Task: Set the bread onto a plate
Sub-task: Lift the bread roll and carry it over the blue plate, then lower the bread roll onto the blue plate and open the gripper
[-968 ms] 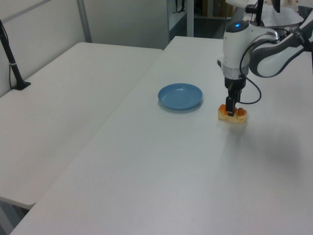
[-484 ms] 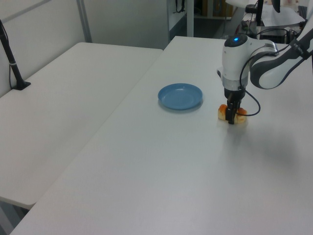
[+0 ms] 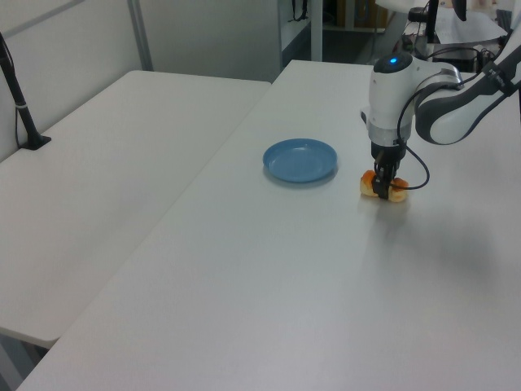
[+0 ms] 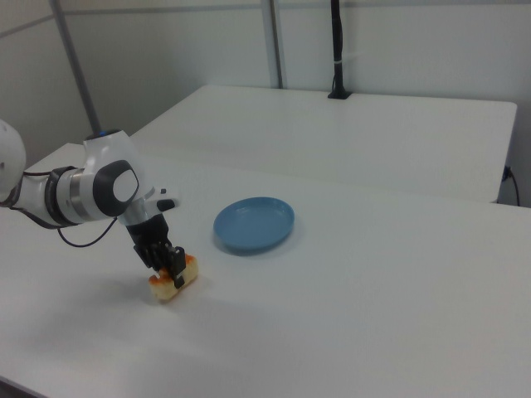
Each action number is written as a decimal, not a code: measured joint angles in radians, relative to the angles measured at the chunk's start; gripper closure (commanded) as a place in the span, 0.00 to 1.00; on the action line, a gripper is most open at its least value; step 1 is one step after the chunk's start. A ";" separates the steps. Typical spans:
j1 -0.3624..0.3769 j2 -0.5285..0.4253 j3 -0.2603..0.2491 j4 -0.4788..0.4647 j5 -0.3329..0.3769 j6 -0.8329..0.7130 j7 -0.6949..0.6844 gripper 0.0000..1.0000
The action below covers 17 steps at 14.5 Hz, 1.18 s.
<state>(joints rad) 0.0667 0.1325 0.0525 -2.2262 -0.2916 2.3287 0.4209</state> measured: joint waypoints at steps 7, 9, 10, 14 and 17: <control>-0.053 0.005 -0.007 0.250 0.104 -0.079 -0.022 0.62; -0.066 0.046 -0.009 0.370 0.141 -0.152 -0.039 0.62; -0.071 0.078 -0.010 0.434 0.149 -0.191 -0.042 0.62; -0.084 0.258 -0.010 0.668 0.153 -0.297 -0.063 0.62; -0.087 0.384 -0.016 0.791 0.153 -0.304 -0.064 0.62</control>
<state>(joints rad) -0.0204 0.5166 0.0369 -1.4348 -0.1386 2.0247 0.3564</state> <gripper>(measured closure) 0.617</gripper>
